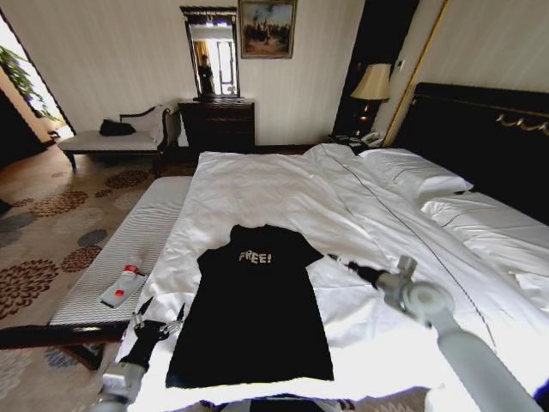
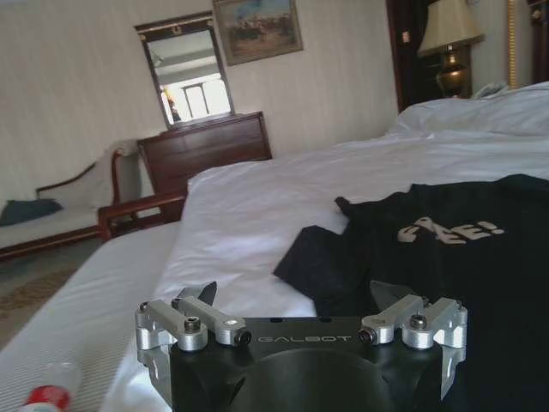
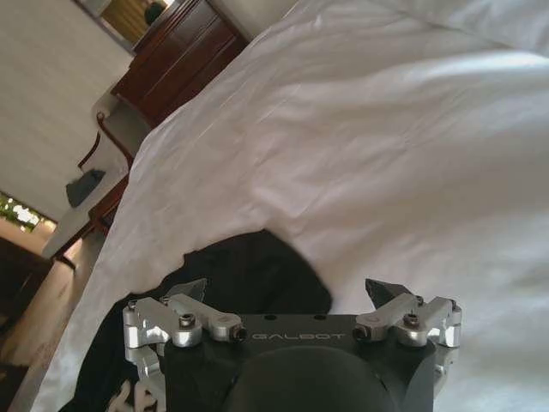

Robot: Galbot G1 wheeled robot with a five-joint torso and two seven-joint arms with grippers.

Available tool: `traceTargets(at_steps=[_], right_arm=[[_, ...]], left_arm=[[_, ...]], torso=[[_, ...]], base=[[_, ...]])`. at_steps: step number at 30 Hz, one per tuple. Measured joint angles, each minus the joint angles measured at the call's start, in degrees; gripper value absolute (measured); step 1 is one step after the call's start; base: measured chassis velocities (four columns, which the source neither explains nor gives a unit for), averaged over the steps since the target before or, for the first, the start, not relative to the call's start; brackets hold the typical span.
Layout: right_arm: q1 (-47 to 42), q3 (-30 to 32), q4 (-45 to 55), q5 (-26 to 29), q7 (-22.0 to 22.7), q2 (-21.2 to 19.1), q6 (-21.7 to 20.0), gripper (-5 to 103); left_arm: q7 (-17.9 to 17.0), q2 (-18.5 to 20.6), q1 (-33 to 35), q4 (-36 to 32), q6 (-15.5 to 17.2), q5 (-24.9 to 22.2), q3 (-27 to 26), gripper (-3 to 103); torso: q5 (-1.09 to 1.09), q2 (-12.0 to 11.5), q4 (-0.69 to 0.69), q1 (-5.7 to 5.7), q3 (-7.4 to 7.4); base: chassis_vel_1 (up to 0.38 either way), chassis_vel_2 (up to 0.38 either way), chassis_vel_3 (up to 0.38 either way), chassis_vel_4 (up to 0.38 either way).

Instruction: Fold the clothes on the bed.

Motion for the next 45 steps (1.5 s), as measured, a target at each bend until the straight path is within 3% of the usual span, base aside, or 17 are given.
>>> traceTargets(at_steps=[2,6,21,30,40,45], right_arm=[[1.0,-0.1,-2.0,-0.2,-0.4,0.3,-0.2,100],[5.9,-2.5,-9.5,-0.8,-1.7,2.1,-1.2,100],[14.4,-9.9,-20.0,-4.8,-3.8,7.1,-2.5,100],[16.9,-11.3,-22.0,-5.1,-4.1,9.0,-3.2,100],[17.0,-12.7,-22.9,-6.8,-3.6,11.7,-3.8,101],[17.2,-13.0,-23.6,-7.5,-3.7,12.3,-3.8,92]], left_arm=[[-0.3,0.8,-0.4,0.0,0.4,-0.5,0.7,100],[-0.9,2.8,-0.5,0.0,1.2,-1.3,1.3,100],[-1.5,4.5,1.2,-1.2,2.0,-3.4,-1.3,100],[-1.6,4.8,0.9,-1.4,2.0,-3.7,-1.1,100],[-2.3,6.3,-0.3,-1.9,3.5,-7.2,1.0,100],[-2.4,6.7,-0.9,-2.2,4.2,-8.8,2.9,100]], torso=[[0.0,0.0,-0.07,0.0,0.0],[0.03,0.0,0.05,-0.01,0.0],[0.0,0.0,0.03,-0.02,-0.01],[0.0,0.0,0.02,-0.02,-0.01],[0.01,0.0,0.02,-0.02,-0.01],[0.0,0.0,0.03,-0.02,-0.01]], base=[[0.0,0.0,0.0,0.0],[0.0,0.0,0.0,0.0],[0.0,0.0,0.0,0.0],[0.0,0.0,0.0,0.0],[0.0,0.0,0.0,0.0],[0.0,0.0,0.0,0.0]])
